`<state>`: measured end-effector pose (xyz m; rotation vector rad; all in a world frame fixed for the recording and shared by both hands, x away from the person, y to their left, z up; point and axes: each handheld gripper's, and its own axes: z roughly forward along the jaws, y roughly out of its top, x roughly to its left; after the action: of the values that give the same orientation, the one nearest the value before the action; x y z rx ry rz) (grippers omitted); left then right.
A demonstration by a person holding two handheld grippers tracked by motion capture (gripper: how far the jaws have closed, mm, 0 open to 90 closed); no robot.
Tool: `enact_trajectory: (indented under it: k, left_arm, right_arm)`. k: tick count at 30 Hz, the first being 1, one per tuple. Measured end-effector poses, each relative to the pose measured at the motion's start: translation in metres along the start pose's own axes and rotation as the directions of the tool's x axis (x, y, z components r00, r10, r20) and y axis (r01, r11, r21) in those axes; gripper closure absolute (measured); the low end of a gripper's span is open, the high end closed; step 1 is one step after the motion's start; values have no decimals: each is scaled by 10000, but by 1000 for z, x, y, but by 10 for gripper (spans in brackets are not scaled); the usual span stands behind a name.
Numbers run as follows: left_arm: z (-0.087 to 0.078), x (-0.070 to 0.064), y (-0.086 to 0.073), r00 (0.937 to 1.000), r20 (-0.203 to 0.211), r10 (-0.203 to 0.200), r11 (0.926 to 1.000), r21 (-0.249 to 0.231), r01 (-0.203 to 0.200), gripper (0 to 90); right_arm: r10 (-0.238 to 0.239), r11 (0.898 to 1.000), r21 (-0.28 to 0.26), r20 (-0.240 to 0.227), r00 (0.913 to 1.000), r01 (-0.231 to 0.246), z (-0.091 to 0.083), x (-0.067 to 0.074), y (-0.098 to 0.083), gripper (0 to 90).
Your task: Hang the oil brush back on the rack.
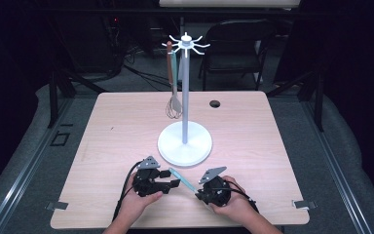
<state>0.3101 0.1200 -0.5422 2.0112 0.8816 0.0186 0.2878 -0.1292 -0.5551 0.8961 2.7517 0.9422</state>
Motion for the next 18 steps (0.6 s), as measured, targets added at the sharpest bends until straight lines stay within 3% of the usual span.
enact_trajectory:
  k: [8,18]
  left_arm:
    - [0,-5,2,9997,145,196,9998,-72,-195,462]
    - [-12,-5,9,9990,440,-19,9992,-391,37,573]
  right_arm:
    - [-139,9993,-353,-29,9999,138,-5,3,10,826]
    - [-57,9959,-900,-87,9999,49,-1,8,26,827]
